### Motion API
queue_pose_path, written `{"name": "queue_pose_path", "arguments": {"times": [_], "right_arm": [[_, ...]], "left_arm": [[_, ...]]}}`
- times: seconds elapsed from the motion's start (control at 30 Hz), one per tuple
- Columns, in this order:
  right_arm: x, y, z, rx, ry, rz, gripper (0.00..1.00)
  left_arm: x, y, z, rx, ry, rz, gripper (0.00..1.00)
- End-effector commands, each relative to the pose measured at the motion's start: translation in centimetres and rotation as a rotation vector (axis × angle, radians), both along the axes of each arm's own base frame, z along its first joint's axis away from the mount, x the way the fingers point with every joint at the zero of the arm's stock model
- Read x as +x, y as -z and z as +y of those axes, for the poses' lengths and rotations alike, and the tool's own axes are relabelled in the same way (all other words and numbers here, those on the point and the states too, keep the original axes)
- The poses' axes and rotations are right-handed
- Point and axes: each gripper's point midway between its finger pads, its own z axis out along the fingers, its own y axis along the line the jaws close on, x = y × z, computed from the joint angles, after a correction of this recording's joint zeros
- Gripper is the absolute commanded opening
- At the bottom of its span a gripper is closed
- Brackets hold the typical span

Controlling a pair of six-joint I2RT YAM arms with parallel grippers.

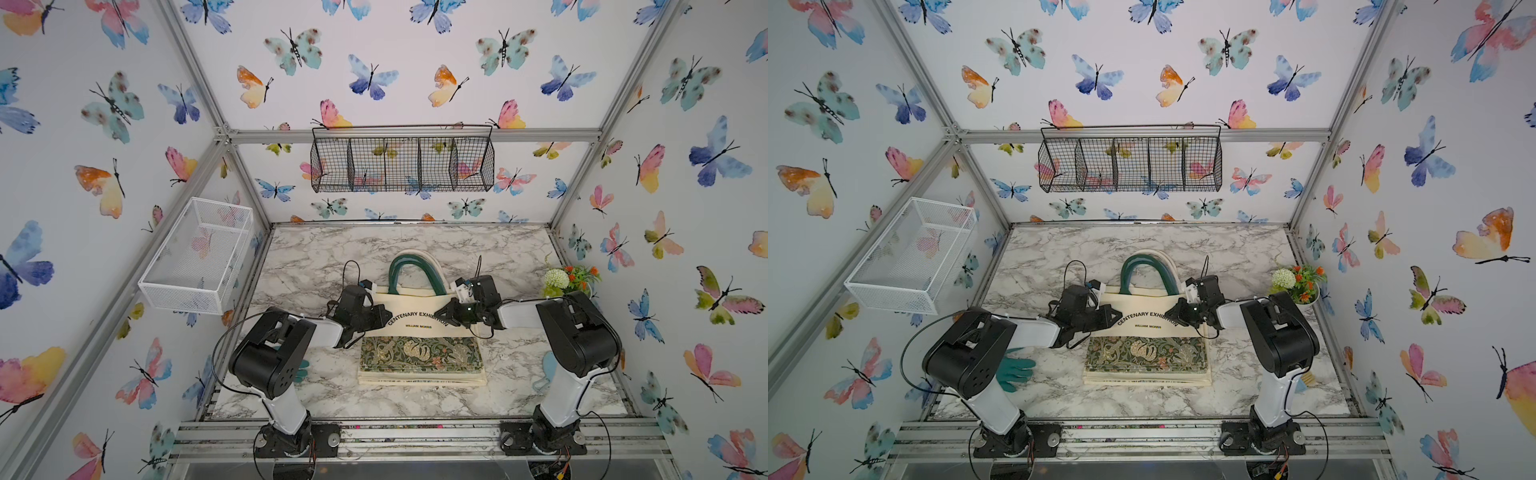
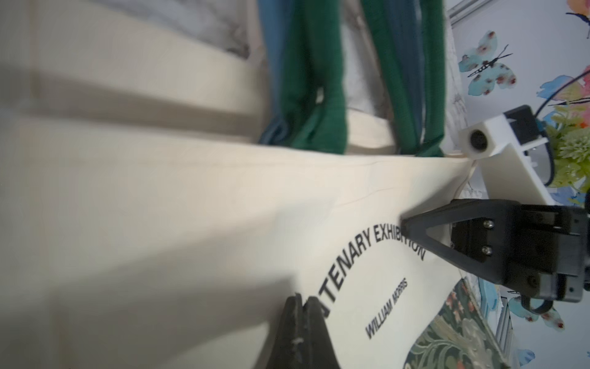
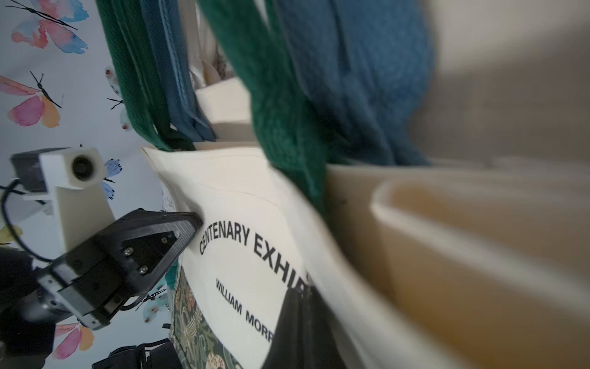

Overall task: Put away the canvas bag
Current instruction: Adjust the canvas bag at the center of the board.

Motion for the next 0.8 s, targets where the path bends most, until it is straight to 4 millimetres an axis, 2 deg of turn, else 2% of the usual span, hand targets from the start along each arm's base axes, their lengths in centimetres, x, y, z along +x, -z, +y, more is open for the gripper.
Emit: {"name": "queue_pose_path", "arguments": {"times": [0.0, 0.07, 0.17, 0.33, 0.43, 0.57, 0.67, 0.77], "right_arm": [[-1.5, 2.5, -2.2, -0.011, 0.041, 0.067, 0.01], [-2.0, 2.7, -3.0, -0.003, 0.052, 0.078, 0.01], [-2.5, 1.9, -3.9, 0.011, 0.060, 0.081, 0.01], [-3.2, -1.7, -3.8, 0.042, 0.035, 0.034, 0.04], [-4.2, -4.2, -3.5, 0.097, 0.018, 0.017, 0.04], [-7.1, -6.7, -2.0, 0.154, -0.039, -0.011, 0.05], [-9.5, -7.6, 0.2, 0.160, -0.108, -0.019, 0.03], [-10.9, -7.8, 2.2, 0.171, -0.139, -0.021, 0.03]], "left_arm": [[-0.5, 0.3, 1.7, -0.008, -0.039, -0.008, 0.00], [-0.9, 0.5, 2.6, 0.006, -0.051, -0.001, 0.00], [-1.3, -0.3, 3.7, 0.021, -0.073, -0.010, 0.00], [-2.2, -3.9, 4.0, -0.010, -0.070, -0.074, 0.00], [-3.8, -6.2, 2.2, -0.068, 0.000, -0.109, 0.00], [-7.6, -7.8, -1.9, -0.061, 0.137, -0.143, 0.00], [-10.0, -8.0, -4.9, -0.064, 0.214, -0.142, 0.00], [-11.3, -7.8, -6.9, -0.092, 0.261, -0.118, 0.00]]}}
